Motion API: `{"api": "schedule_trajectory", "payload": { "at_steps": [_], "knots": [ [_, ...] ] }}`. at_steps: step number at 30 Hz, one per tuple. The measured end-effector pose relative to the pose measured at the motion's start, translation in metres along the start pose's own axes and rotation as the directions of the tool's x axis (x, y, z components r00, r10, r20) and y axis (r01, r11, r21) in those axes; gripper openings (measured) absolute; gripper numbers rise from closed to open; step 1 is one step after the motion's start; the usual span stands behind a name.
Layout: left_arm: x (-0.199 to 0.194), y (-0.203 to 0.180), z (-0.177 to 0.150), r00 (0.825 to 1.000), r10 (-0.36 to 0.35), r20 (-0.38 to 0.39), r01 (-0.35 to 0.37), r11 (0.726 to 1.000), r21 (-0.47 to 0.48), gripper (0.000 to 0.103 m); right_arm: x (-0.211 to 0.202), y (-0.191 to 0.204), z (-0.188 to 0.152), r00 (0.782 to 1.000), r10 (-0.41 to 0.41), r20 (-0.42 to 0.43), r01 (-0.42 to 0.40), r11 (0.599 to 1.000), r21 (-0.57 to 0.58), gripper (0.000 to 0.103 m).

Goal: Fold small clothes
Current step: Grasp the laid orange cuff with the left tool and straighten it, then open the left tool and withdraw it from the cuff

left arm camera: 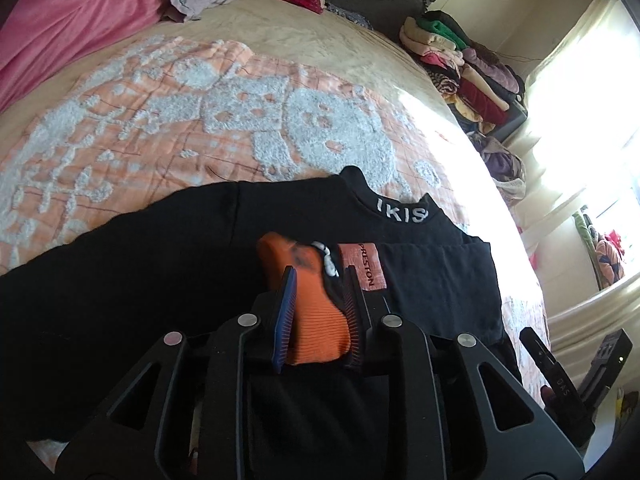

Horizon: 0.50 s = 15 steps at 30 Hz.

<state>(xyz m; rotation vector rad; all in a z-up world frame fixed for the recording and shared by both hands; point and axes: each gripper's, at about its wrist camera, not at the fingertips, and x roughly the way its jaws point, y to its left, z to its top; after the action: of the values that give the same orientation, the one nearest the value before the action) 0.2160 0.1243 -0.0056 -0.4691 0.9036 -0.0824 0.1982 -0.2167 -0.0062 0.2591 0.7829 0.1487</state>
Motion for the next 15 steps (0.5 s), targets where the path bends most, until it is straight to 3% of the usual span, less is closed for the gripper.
{"api": "schedule_trajectory", "payload": {
  "at_steps": [4,8,15],
  "knots": [
    [-0.009,-0.001,0.001,1.000,-0.023,0.012,0.023,1.000,0.004,0.023,0.010,0.009,0.003,1.000,-0.014,-0.019,0.013,0.998,-0.053,0.055],
    [0.001,-0.021,-0.006,1.000,-0.014,-0.020,0.015,0.996,0.090,0.028,0.021,0.020,0.005,0.998,-0.020,-0.052,0.014,0.994,-0.110,0.055],
    [0.034,-0.039,-0.023,0.993,0.056,-0.101,-0.034,0.978,0.207,0.028,0.027,0.033,0.010,0.997,-0.065,-0.051,0.053,0.978,-0.204,0.055]
  ]
}}
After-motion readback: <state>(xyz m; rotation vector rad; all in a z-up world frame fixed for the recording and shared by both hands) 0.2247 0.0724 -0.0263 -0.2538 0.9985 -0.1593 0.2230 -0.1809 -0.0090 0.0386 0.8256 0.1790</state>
